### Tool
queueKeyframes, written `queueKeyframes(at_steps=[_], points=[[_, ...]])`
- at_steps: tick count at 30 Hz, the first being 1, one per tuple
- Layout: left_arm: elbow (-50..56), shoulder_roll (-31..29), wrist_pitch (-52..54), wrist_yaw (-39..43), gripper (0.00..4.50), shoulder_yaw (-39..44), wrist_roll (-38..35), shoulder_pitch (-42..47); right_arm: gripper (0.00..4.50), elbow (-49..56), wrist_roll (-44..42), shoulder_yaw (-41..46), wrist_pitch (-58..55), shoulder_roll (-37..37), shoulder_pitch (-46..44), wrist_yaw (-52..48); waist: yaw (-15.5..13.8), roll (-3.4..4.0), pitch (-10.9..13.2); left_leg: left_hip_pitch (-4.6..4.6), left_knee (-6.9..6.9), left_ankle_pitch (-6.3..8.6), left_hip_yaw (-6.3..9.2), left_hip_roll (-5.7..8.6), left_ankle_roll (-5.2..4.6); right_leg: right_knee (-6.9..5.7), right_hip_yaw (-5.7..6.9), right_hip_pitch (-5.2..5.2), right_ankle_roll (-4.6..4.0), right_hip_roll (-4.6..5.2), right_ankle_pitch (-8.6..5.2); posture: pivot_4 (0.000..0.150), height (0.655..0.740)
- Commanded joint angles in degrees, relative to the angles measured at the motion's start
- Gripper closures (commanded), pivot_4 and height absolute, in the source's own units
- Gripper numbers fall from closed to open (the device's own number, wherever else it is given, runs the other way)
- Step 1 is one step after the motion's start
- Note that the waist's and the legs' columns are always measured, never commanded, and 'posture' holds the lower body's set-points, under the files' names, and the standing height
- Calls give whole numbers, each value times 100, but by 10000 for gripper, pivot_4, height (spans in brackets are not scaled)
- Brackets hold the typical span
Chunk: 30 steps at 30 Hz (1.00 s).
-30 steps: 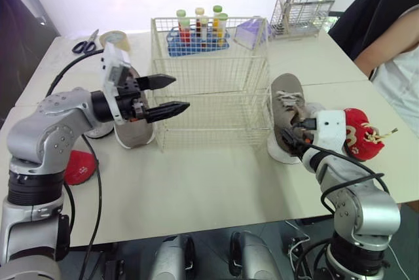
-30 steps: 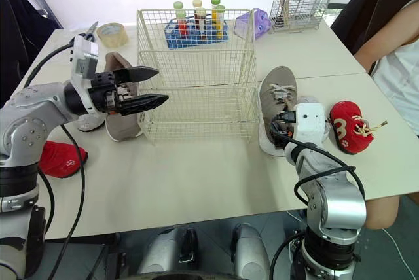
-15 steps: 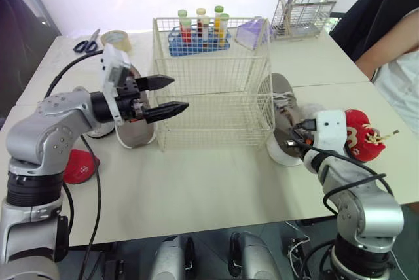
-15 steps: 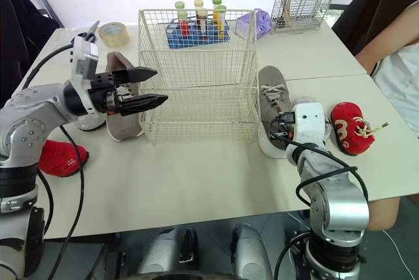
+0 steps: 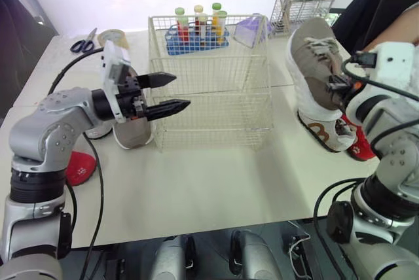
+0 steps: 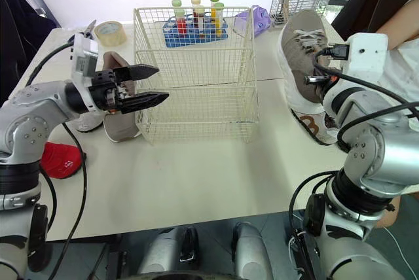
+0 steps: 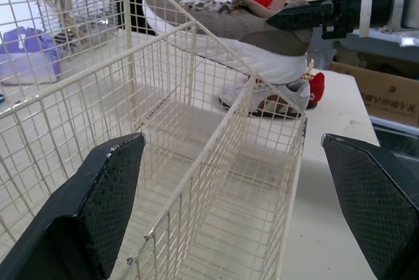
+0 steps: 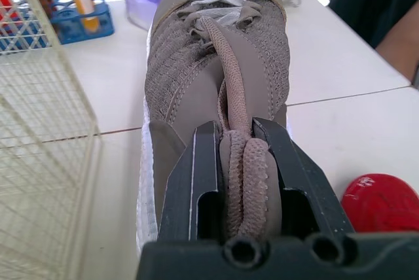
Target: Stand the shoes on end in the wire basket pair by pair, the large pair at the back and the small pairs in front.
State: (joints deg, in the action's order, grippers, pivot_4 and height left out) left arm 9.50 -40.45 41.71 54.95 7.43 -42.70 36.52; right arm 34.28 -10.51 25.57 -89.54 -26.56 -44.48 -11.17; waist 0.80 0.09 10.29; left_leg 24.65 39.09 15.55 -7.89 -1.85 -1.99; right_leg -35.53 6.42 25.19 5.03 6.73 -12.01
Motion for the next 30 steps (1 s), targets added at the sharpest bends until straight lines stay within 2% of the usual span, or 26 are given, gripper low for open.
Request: queueKeyframes(at_steps=[1, 4, 8, 12, 18, 24, 30], points=[[19, 73, -76, 16, 0, 66, -71, 247, 42836, -246, -226, 9, 811, -883, -674, -492, -25, 2, 2, 2, 0, 1, 0, 0, -1, 1, 0, 1, 0, 1, 0, 1500, 7400], [-83, 124, -25, 23, 0, 120, -126, 334, 42836, -767, -412, -106, 1661, -1549, -843, -1030, -11, 1, 2, 9, 0, 3, 2, 1, -5, 11, 3, 3, 1, 1, 0, 1500, 7400], [-423, 184, 220, 39, 0, 335, -454, 675, 42836, -1738, -694, -457, 3721, -2546, -967, -2626, 11, 0, 3, 9, 0, 3, -3, 3, -5, 15, 1, 2, 3, -2, -1, 1500, 7400], [-818, 102, 466, 134, 0, 497, -722, 1033, 42836, -2582, -1048, -878, 5036, -3022, -1322, -4081, 47, 3, 6, 6, 1, 2, -5, 2, -5, 13, 1, 3, 4, -6, -1, 1500, 7400], [-1257, -152, 1355, 110, 0, 907, -1379, 1506, 42836, -3449, -960, -1831, 6831, -3160, -1946, -5804, 36, 2, 10, 5, 2, 1, -6, -4, -3, 11, 1, 4, 6, -6, -2, 1500, 7400], [-1478, -604, 2282, -21, 0, 1212, -1912, 1662, 42836, -4305, -669, -2363, 8445, -2857, -2476, -6532, 15, -8, 18, 5, 10, 1, -7, -3, -3, 10, 0, -1, 7, 4, -2, 1500, 7400], [-1602, -797, 2712, -288, 0, 1445, -2113, 1755, 42836, -4623, -620, -2523, 9272, -2524, -2715, -6804, 4, -8, 20, 5, 8, 0, -5, -4, -1, 6, 1, 0, 8, 3, -2, 1500, 7400]])
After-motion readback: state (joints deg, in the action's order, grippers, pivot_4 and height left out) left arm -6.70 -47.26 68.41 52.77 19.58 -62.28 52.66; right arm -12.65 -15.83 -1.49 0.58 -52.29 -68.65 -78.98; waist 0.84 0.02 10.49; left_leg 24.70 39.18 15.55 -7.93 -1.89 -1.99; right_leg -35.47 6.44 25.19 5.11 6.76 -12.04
